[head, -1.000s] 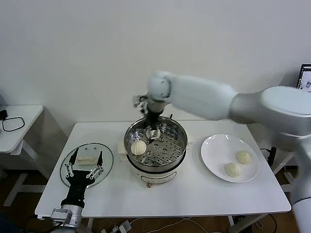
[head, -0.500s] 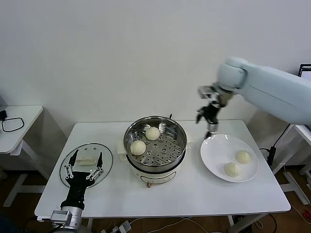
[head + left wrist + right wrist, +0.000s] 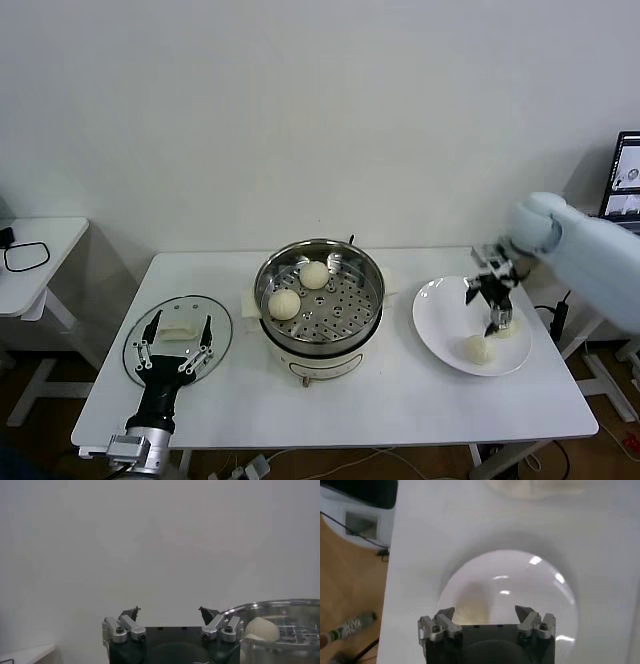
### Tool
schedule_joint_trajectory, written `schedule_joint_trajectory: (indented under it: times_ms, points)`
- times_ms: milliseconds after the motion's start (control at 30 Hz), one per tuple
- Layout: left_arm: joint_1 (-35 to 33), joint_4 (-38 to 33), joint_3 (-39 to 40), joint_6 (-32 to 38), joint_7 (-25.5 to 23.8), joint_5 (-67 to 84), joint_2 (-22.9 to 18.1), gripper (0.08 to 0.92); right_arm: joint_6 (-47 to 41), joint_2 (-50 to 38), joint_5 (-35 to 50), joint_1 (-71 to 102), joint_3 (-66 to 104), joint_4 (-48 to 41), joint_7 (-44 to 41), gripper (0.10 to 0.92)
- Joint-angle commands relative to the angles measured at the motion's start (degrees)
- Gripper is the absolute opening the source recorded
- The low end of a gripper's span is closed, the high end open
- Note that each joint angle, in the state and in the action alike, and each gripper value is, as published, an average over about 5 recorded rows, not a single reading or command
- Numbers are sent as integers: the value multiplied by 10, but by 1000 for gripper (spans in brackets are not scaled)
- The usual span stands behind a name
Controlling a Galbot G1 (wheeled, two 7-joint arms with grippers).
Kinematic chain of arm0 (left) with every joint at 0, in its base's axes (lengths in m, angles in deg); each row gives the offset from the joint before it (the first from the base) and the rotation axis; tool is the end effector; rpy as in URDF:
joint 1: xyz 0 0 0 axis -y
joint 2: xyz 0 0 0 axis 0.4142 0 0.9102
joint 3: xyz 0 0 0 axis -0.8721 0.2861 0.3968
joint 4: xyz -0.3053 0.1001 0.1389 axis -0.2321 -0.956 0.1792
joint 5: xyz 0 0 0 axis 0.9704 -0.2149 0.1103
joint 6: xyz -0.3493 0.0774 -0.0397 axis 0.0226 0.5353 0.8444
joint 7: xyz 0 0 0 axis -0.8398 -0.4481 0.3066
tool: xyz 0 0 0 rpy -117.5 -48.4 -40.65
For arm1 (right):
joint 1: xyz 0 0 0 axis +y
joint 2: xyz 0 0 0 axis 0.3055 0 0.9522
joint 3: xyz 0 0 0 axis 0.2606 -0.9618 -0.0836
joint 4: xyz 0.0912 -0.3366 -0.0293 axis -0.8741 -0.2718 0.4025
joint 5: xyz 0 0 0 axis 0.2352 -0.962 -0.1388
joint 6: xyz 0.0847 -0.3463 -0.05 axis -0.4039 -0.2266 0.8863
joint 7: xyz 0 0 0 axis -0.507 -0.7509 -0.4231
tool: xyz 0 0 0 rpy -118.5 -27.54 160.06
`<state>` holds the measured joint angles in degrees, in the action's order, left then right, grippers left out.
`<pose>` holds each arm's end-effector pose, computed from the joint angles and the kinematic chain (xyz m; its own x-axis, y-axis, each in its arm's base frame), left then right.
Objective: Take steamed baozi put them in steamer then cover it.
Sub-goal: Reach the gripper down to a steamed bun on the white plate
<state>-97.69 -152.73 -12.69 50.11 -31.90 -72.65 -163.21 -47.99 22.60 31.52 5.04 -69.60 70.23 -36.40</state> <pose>0.1706 0.0472 -0.2922 -0.9939 0.0221 -0.1083 0.0033 0.9852 0.1712 0.5445 -0.1853 -0.1441 -0.0142 -0.0381 0.9992 -0.9914 -0.1294 -0.0190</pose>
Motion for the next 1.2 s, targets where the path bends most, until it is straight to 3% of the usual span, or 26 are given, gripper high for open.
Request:
schedule_joint_trajectory:
  times_ms: [33,1000,1200]
  points:
    - [2,4,0,1,1,-1,0,823,18,11,-79,116,103,-55,30,823]
    - [8,17,19,2,3,-11,-1,823,13,44,-100,137,111,-74,45,819]
    - [10,18,19,2,4,-11,-1,823,13,47,-100,137,112,-75,45,735]
